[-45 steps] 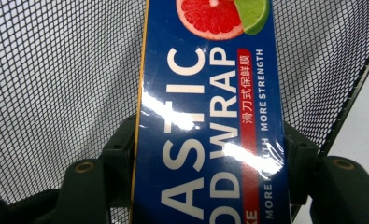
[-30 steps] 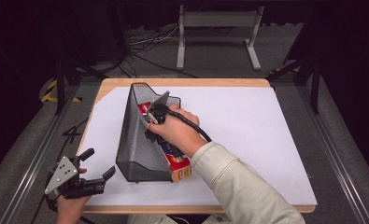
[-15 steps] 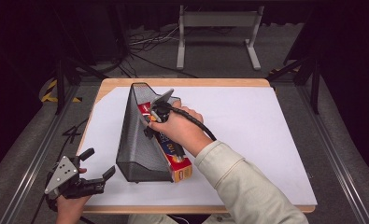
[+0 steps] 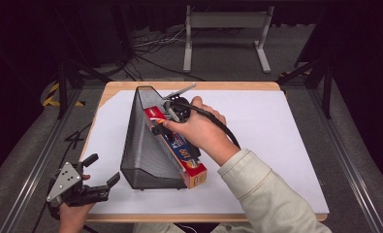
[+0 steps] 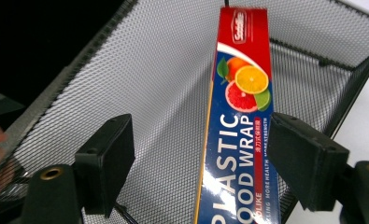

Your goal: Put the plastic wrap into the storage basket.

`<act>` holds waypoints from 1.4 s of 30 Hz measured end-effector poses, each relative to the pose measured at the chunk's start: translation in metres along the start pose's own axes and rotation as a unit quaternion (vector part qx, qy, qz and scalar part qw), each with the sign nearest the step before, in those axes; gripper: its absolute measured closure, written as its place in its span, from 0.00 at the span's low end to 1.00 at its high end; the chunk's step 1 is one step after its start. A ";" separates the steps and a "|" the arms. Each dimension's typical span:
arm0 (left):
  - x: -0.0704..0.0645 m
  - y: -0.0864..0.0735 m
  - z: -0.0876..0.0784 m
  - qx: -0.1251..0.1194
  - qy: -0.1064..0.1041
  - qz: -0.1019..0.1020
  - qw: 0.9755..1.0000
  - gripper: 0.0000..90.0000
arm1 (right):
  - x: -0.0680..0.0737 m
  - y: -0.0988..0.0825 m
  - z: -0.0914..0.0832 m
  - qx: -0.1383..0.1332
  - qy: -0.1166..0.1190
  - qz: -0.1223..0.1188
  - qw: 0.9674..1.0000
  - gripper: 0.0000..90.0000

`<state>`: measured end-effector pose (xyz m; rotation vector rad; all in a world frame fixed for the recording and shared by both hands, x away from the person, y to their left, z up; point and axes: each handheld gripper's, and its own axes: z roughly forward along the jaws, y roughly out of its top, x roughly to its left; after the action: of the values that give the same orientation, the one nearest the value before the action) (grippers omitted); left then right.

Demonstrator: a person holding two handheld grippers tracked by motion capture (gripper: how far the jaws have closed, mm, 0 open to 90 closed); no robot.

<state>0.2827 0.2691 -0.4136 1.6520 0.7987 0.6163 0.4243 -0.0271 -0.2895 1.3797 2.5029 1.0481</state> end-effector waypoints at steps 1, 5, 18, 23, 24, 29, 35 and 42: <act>0.000 0.000 0.000 0.000 0.000 0.000 1.000 0.05 | 0.000 -0.001 -0.002 -0.005 0.002 -0.005 1.000 0.27; 0.000 0.000 0.000 0.000 0.001 -0.001 1.000 0.05 | -0.001 -0.004 -0.011 -0.024 0.006 -0.015 1.000 0.27; 0.000 0.001 0.001 0.000 0.001 -0.001 1.000 0.05 | -0.004 -0.019 -0.041 -0.088 0.035 -0.072 0.993 0.25; 0.000 0.001 0.002 0.001 -0.001 0.002 1.000 0.05 | -0.014 -0.029 -0.049 -0.109 0.027 -0.078 0.991 0.25; 0.000 0.001 0.002 0.002 0.000 0.001 1.000 0.05 | -0.017 -0.031 -0.051 -0.114 0.030 -0.077 0.990 0.25; -0.001 0.001 0.002 0.004 0.000 0.000 1.000 0.05 | -0.032 -0.041 -0.065 -0.129 0.033 -0.066 0.989 0.25; -0.003 0.003 0.002 0.004 -0.005 0.000 1.000 0.05 | -0.051 -0.057 -0.088 -0.146 0.023 -0.071 0.986 0.23; -0.002 0.002 0.002 0.004 -0.002 -0.004 1.000 0.05 | -0.072 -0.071 -0.113 -0.159 0.015 -0.089 0.983 0.21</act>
<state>0.2832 0.2659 -0.4120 1.6558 0.8045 0.6043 0.3723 -0.1670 -0.2636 1.0396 2.2955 1.3627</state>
